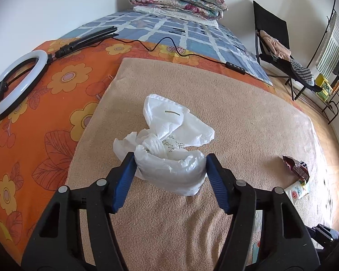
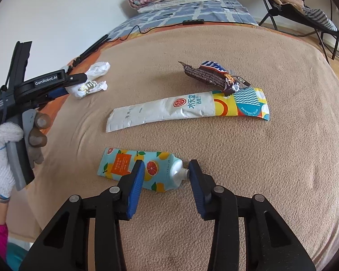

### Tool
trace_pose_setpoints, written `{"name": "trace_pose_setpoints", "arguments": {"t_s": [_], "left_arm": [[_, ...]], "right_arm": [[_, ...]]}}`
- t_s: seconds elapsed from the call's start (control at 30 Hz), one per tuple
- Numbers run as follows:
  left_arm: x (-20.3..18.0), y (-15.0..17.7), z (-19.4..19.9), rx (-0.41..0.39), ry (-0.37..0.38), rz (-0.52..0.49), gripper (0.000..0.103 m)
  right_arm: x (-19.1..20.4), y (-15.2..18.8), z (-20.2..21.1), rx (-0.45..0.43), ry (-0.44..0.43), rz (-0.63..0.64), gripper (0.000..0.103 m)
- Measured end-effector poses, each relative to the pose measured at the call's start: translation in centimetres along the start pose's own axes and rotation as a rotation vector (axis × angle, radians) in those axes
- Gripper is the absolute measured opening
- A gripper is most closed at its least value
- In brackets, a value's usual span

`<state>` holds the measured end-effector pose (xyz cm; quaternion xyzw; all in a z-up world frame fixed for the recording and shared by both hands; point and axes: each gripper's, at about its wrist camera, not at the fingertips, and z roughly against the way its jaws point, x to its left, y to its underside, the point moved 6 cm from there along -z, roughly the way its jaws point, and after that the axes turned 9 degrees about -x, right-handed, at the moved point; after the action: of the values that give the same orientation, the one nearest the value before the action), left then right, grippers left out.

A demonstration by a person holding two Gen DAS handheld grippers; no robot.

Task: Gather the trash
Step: 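Grasp the white plastic bag with the left tool while the right tool grasps the orange-blue tube, then carry bag and tube over the blue basket and release both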

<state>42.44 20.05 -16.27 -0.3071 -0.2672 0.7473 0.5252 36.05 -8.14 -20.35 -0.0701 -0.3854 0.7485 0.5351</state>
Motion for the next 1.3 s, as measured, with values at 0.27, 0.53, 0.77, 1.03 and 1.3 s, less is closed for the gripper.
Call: {"name": "trace_pose_setpoints", "arguments": {"t_s": [0.27, 0.53, 0.77, 1.03, 1.3], "left_arm": [[0.2, -0.1, 1.3, -0.028, -0.002, -0.014, 0.05], [0.2, -0.5, 4.2, -0.067, 0.009, -0.039, 0.049], [-1.4, -0.7, 8.5, -0.104, 0.056, -0.075, 0.049], [-4.4, 1.0, 15.0, -0.129, 0.131, -0.138, 0.049], [-5.4, 5.7, 22.0, -0.121, 0.193, -0.175, 0.049]], "right_arm": [[-0.5, -0.5, 1.0, -0.032, -0.015, -0.034, 0.018], [0.4, -1.9, 3.2, -0.099, 0.008, 0.017, 0.017], [0.9, -2.8, 6.4, -0.155, 0.041, 0.082, 0.017], [1.4, -1.9, 11.2, -0.196, 0.05, 0.127, 0.017], [2.7, 0.5, 15.3, -0.215, 0.051, 0.207, 0.017]]}}
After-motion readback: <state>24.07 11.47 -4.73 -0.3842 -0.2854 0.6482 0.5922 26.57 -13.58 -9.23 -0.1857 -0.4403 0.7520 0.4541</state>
